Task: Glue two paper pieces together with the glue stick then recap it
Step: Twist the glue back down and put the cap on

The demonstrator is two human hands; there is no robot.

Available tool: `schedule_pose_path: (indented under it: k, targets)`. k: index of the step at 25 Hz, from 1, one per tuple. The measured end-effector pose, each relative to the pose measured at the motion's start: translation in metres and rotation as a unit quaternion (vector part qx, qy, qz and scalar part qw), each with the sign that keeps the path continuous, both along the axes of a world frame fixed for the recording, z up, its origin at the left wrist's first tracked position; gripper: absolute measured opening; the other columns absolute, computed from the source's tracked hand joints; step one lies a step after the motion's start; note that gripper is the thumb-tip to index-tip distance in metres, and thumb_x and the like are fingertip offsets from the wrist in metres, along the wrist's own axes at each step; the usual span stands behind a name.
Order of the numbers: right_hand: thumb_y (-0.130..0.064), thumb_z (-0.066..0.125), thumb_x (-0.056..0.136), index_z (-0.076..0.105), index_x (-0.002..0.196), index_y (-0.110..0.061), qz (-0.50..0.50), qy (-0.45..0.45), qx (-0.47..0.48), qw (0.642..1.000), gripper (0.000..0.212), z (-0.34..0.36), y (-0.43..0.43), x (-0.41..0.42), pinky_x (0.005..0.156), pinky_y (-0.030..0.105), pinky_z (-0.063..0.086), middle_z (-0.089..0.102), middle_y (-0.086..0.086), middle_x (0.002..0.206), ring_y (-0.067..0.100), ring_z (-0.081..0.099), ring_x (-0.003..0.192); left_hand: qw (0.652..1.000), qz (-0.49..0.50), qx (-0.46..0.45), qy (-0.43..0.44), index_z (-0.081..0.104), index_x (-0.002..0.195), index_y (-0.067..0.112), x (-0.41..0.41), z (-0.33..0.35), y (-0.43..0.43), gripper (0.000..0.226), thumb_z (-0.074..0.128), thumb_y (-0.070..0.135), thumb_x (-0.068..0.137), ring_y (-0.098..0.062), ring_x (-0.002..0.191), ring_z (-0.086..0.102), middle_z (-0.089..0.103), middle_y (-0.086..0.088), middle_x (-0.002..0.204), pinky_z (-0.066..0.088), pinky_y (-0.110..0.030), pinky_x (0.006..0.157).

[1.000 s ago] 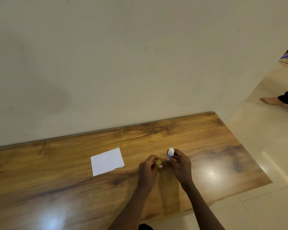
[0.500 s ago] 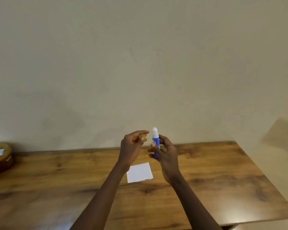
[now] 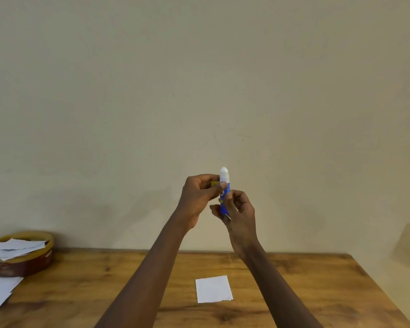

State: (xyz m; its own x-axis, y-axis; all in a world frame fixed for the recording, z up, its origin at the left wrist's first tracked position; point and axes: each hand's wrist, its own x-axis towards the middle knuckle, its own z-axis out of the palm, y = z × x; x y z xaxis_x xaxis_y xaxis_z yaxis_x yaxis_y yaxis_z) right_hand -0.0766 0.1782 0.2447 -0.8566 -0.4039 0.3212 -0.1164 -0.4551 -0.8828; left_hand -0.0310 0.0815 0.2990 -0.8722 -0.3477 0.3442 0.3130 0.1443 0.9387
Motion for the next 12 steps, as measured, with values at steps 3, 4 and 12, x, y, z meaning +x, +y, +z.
schedule_pose_path:
  k: [3,4,12]
  targets:
    - [-0.055,0.036,0.082,0.064,0.082,-0.011,0.098,-0.176,-0.014,0.979,0.052,0.002,0.002,0.007,0.044,0.018,0.049,0.063,0.003,0.059,0.011,0.057,0.045,0.999,-0.012,0.022,0.021,0.064,0.090,0.012,0.002,0.008,-0.002,0.010,0.060,0.010,0.081,-0.008,0.071,0.064,0.067,-0.003,0.081,0.054,-0.013,0.066]
    - [-0.054,0.038,0.083,0.063,0.082,-0.009,0.130,-0.225,-0.031,0.965,0.051,0.004,0.003,0.008,0.039,0.016,0.046,0.061,0.001,0.052,0.009,0.053,0.040,0.999,-0.019,0.028,0.021,0.064,0.091,0.011,0.003,0.010,-0.003,0.010,0.059,0.009,0.082,-0.006,0.069,0.065,0.067,-0.002,0.082,0.054,-0.013,0.064]
    - [-0.027,0.047,0.087,0.057,0.095,-0.005,0.167,-0.322,-0.233,0.902,0.026,0.003,-0.012,0.021,0.040,0.013,0.050,0.064,0.005,0.052,0.007,0.057,0.040,1.000,-0.017,-0.016,0.016,0.057,0.106,-0.001,0.002,0.015,-0.003,0.022,0.051,0.008,0.087,-0.012,0.075,0.062,0.062,-0.002,0.086,0.054,-0.012,0.063]
